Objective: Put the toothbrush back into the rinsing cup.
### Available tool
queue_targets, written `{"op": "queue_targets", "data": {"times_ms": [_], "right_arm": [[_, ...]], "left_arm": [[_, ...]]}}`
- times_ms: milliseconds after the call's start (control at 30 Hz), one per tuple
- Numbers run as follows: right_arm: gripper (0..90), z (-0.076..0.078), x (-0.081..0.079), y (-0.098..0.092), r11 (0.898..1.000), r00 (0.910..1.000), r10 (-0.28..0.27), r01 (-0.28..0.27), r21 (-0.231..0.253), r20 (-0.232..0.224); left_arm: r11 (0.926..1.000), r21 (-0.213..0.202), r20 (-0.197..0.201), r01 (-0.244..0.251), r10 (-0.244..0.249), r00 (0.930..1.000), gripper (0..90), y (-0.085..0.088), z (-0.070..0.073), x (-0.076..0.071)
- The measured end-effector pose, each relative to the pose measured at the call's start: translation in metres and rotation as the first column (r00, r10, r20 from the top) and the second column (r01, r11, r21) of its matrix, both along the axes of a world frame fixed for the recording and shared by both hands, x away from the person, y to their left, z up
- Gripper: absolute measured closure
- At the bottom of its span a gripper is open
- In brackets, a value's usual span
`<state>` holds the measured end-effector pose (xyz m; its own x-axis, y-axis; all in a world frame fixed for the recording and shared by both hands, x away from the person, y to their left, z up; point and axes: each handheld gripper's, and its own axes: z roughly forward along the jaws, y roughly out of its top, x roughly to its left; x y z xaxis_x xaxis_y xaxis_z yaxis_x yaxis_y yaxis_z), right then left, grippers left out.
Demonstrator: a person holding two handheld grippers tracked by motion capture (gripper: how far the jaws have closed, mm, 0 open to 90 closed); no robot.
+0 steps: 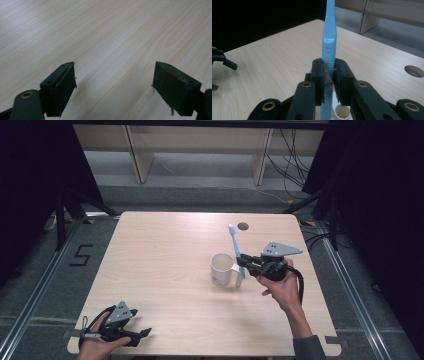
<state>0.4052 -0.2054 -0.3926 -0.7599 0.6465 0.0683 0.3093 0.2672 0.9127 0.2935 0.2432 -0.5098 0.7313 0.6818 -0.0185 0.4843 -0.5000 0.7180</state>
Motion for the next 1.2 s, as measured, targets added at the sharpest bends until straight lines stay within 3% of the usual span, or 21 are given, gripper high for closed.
{"op": "queue_targets", "data": {"times_ms": [167,200,267,400,500,633,733,833,1200], "right_arm": [[79.5,0.001,0.003,0.0,1.0,0.9997,0.009,-0.01,0.009,0.023],[79.5,0.001,0.003,0.001,1.0,0.9999,0.006,-0.006,0.025,0.01],[79.5,0.001,0.005,0.0,1.0,0.9992,0.002,-0.002,0.007,0.039],[79.5,-0.001,0.008,0.0,1.0,0.9983,-0.013,0.013,0.013,0.057],[79.4,-0.002,0.009,0.001,0.999,0.9992,-0.009,0.008,0.035,0.039],[79.5,-0.005,0.014,-0.001,1.0,0.998,-0.019,0.018,0.016,0.061],[79.5,-0.007,0.015,0.001,0.999,0.999,-0.016,0.014,0.03,0.043],[79.5,-0.008,0.018,0.0,0.999,0.9969,-0.024,0.022,0.027,0.076],[79.4,-0.012,0.02,-0.002,0.998,0.998,-0.036,0.034,0.047,0.051]], "left_arm": [[1.0,0.001,0.003,0.001,-0.001,1.0,17.8,0.0,-0.001,0.0],[1.0,0.004,0.002,0.005,-0.005,1.0,17.8,0.0,-0.001,0.0],[1.0,0.003,0.005,0.0,0.0,1.0,17.8,-0.001,-0.001,0.0],[1.0,0.001,0.001,-0.001,0.001,1.0,17.8,0.0,-0.001,0.0],[1.0,0.003,-0.002,0.003,-0.003,1.0,17.8,0.0,-0.001,0.0],[1.0,0.002,0.0,0.004,-0.004,1.0,17.8,0.0,-0.001,0.0],[1.0,0.005,-0.003,0.004,-0.004,1.0,17.8,0.0,-0.001,0.0],[1.0,0.007,-0.002,0.007,-0.007,1.0,17.8,0.0,-0.001,0.0],[1.0,0.004,-0.006,0.003,-0.003,1.0,17.8,0.0,-0.001,0.0]]}}
